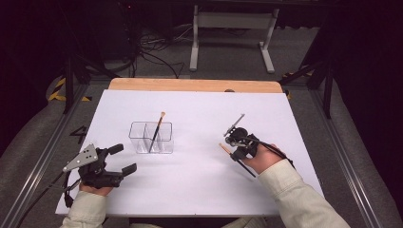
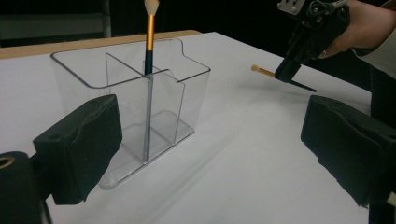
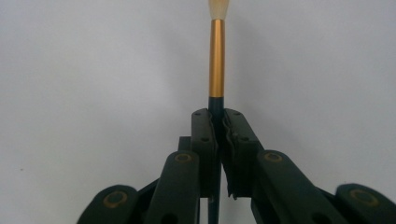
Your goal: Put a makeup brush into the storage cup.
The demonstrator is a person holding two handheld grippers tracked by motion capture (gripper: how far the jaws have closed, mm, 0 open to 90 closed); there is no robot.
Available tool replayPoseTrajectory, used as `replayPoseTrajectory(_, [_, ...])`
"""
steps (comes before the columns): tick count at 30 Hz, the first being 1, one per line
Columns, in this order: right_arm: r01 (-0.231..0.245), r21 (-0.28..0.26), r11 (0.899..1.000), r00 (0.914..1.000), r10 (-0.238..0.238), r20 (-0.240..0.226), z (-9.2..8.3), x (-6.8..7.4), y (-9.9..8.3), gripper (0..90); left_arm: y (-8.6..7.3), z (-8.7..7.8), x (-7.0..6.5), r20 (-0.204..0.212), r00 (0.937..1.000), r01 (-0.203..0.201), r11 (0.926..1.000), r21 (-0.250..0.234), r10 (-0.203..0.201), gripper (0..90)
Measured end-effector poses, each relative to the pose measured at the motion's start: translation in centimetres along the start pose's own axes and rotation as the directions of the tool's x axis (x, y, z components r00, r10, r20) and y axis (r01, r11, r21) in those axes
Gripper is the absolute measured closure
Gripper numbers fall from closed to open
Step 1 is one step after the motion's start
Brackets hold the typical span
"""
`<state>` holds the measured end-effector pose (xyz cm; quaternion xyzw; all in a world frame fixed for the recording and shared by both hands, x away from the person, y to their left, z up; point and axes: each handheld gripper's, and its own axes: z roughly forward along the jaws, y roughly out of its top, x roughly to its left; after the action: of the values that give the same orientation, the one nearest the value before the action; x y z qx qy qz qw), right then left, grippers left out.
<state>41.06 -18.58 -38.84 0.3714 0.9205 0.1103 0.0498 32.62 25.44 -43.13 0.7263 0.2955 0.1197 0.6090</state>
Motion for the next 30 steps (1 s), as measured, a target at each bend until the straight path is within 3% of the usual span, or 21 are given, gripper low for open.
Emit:
replayPoseTrajectory(5, [0.011,-0.090,0.996,0.9999,-0.011,-0.005,-1.5,0.1,-0.3,83.7,0.2,0.2,-0.2,0.017,0.9999,0.001,0.9999,-0.012,-0.001,6.4])
replayPoseTrajectory(10, [0.029,-0.185,0.982,0.9995,-0.031,-0.007,-2.8,0.3,-0.7,83.6,0.4,0.3,-0.3,0.040,0.9992,0.007,0.9998,-0.020,-0.007,8.9])
replayPoseTrajectory(13, [0.033,-0.262,0.965,0.9990,-0.040,-0.021,-3.6,0.5,-1.1,83.7,0.6,0.5,-0.5,0.049,0.9988,0.002,0.9998,-0.021,-0.001,9.1])
replayPoseTrajectory(17, [0.061,-0.375,0.925,0.9968,-0.076,-0.024,-4.2,0.8,-1.6,83.7,1.0,0.9,-0.9,0.066,0.9978,-0.008,0.9997,-0.024,0.010,8.5])
replayPoseTrajectory(18, [0.061,-0.375,0.925,0.9968,-0.076,-0.024,-4.2,0.8,-1.6,83.7,1.0,0.9,-0.9,0.066,0.9978,-0.008,0.9997,-0.024,0.010,8.1])
replayPoseTrajectory(19, [0.075,-0.432,0.899,0.9953,-0.094,-0.023,-4.4,0.9,-1.9,83.7,1.1,1.2,-1.1,0.075,0.9971,-0.010,0.9996,-0.025,0.012,7.8])
replayPoseTrajectory(22, [0.085,-0.498,0.863,0.9930,-0.114,-0.029,-4.7,1.2,-2.3,83.6,1.4,1.5,-1.2,0.082,0.9965,-0.019,0.9995,-0.024,0.021,6.7])
replayPoseTrajectory(23, [0.085,-0.498,0.863,0.9930,-0.114,-0.029,-4.7,1.2,-2.3,83.6,1.4,1.5,-1.2,0.082,0.9965,-0.019,0.9995,-0.024,0.021,6.6])
replayPoseTrajectory(24, [0.091,-0.520,0.849,0.9920,-0.123,-0.028,-4.8,1.3,-2.4,83.7,1.5,1.6,-1.3,0.084,0.9961,-0.024,0.9994,-0.026,0.026,6.6])
replayPoseTrajectory(26, [0.103,-0.584,0.805,0.9876,-0.153,-0.037,-5.1,1.5,-2.6,83.7,1.7,1.7,-1.4,0.091,0.9956,-0.023,0.9993,-0.031,0.025,6.3])
replayPoseTrajectory(27, [0.102,-0.599,0.794,0.9866,-0.158,-0.042,-5.2,1.6,-2.6,83.7,1.8,1.9,-1.5,0.092,0.9953,-0.027,0.9990,-0.035,0.030,6.3])
replayPoseTrajectory(29, [0.105,-0.644,0.758,0.9827,-0.178,-0.050,-5.4,1.8,-2.7,83.7,2.0,2.0,-1.6,0.094,0.9951,-0.030,0.9990,-0.034,0.033,6.3])
replayPoseTrajectory(30, [0.101,-0.659,0.746,0.9818,-0.182,-0.056,-5.4,1.9,-2.7,83.6,2.0,2.1,-1.7,0.095,0.9948,-0.033,0.9987,-0.039,0.036,6.5])
